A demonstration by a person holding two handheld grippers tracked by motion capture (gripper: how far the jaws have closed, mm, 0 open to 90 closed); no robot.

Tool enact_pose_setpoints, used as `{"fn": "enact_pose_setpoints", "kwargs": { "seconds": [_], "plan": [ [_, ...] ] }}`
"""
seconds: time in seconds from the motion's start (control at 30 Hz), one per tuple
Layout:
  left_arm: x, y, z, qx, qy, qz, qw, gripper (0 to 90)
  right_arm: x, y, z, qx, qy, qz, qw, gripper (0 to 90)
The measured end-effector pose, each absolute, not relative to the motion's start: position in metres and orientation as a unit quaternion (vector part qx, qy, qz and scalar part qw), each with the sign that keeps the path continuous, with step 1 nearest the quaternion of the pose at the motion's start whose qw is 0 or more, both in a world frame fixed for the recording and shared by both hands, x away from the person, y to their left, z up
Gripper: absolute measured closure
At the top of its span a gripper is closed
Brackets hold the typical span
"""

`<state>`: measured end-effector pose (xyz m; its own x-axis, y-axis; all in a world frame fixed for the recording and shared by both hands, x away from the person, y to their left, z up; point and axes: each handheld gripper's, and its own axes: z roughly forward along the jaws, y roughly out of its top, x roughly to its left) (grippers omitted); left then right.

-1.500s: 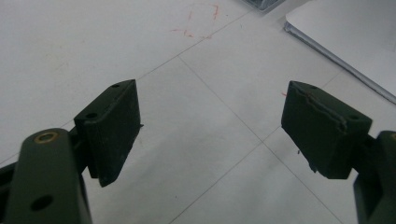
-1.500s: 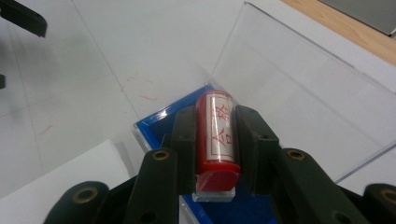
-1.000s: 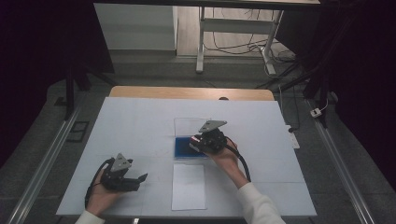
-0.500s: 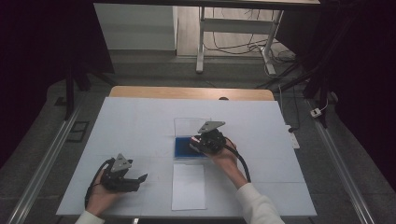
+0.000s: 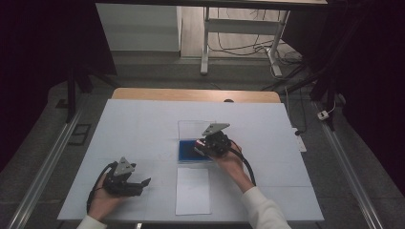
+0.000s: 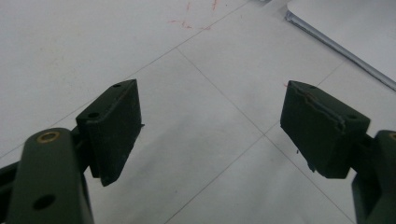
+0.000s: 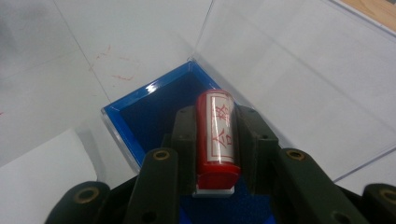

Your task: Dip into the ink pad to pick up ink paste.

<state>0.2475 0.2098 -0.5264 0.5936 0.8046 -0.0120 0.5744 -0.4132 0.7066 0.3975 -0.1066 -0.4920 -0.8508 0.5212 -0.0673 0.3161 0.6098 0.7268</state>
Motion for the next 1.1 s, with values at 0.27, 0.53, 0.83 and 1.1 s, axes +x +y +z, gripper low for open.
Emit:
{"fn": "enact_pose_setpoints", "kwargs": {
  "seconds": [0.27, 0.53, 0.83, 1.1],
  "plan": [
    [0.2475, 0.2095, -0.5268, 0.825, 0.419, 0.167, 0.341, 21.0, 0.3966, -0.1024, -0.4897, 0.237, 0.893, 0.355, 0.143, 69.9],
    [0.2475, 0.2089, -0.5273, 0.826, 0.418, 0.165, 0.340, 21.0, 0.3966, -0.1019, -0.4897, 0.241, 0.893, 0.352, 0.141, 70.1],
    [0.2463, 0.2076, -0.5272, 0.827, 0.419, 0.165, 0.338, 20.9, 0.3942, -0.1001, -0.4930, 0.240, 0.896, 0.344, 0.146, 70.4],
    [0.2455, 0.2073, -0.5271, 0.828, 0.418, 0.164, 0.337, 20.9, 0.3946, -0.1008, -0.4939, 0.237, 0.896, 0.346, 0.147, 70.4]
  ]
}}
